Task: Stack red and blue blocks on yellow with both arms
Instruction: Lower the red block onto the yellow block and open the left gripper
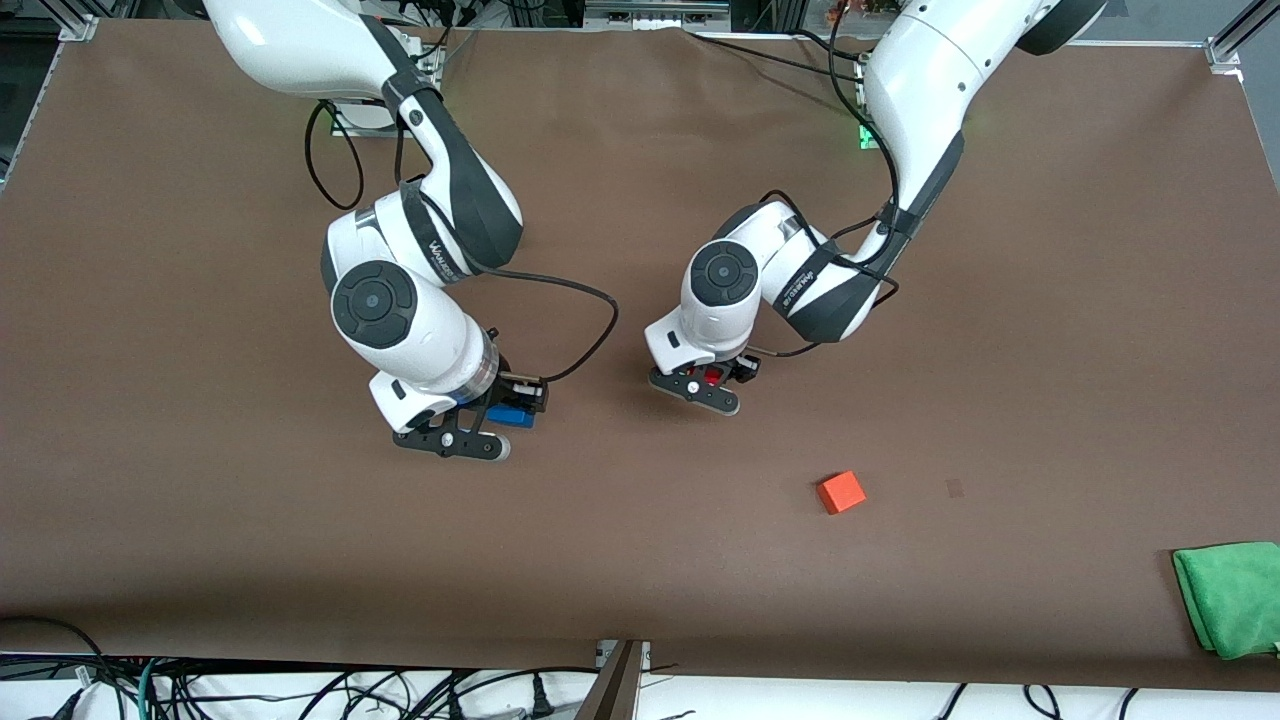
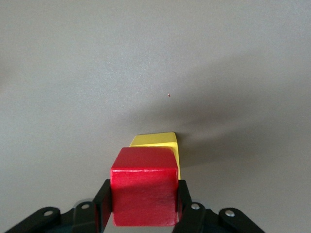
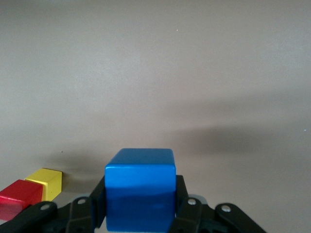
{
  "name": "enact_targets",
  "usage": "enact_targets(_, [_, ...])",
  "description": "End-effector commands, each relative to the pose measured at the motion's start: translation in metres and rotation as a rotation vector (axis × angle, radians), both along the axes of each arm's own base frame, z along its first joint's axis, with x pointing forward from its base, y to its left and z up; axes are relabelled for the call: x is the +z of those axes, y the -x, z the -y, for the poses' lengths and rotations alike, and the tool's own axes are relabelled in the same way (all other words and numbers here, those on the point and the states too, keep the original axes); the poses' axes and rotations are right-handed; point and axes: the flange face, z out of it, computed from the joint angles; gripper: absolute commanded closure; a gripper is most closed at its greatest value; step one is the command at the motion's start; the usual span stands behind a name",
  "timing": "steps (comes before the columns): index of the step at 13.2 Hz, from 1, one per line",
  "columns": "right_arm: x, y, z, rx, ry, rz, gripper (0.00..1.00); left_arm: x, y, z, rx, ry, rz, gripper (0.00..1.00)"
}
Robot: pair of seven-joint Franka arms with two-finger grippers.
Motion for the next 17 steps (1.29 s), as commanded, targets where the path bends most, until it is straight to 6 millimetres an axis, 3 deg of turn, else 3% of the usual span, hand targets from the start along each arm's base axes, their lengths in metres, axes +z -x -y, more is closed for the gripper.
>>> enact_targets(1, [0.005, -0.002, -0.005, -0.012, -0.013, 0.004, 0.66, 0.000, -0.005, 0.006, 0.010, -0.007, 0.011, 0.98])
enact_targets(3, [0.005, -0.002, -0.005, -0.011, -0.013, 0.004, 0.66, 0.001, -0.005, 0.006, 0.012, -0.004, 0.013, 0.98])
enact_targets(4, [0.005, -0.002, -0.005, -0.011, -0.013, 0.004, 0.66, 0.000, -0.005, 0.006, 0.012, -0.005, 0.011, 0.88])
enact_targets(5, [0.005, -0.002, -0.005, -0.011, -0.013, 0.004, 0.66, 0.001, -0.007, 0.003, 0.014, -0.004, 0.013, 0.01])
enact_targets(7, [0.005, -0.002, -0.005, -0.011, -0.013, 0.004, 0.66, 0.009, -0.012, -0.001, 0.030, 0.008, 0.015, 0.00])
enact_targets(9, [0.005, -0.002, -0.005, -0.011, -0.013, 0.004, 0.65, 0.035, -0.021, 0.000, 0.073, 0.062, 0.011, 0.00])
enact_targets(11, [0.005, -0.001, -0.007, -0.032, -0.013, 0.001, 0.65, 0.054, -0.033, -0.019, 0.108, 0.053, -0.004, 0.00])
enact_targets(13, [-0.002, 0.013, -0.037, -0.077, -0.010, -0.005, 0.65, 0.077, -0.060, -0.056, 0.168, 0.061, -0.006, 0.00])
enact_targets(15, [-0.011, 0.030, -0.073, -0.157, -0.019, 0.003, 0.65, 0.113, -0.082, -0.095, 0.234, 0.087, 0.026, 0.00])
enact_targets(17, [-0.023, 0.050, -0.112, -0.220, -0.024, 0.020, 0.65, 0.143, -0.094, -0.135, 0.277, 0.082, 0.048, 0.00])
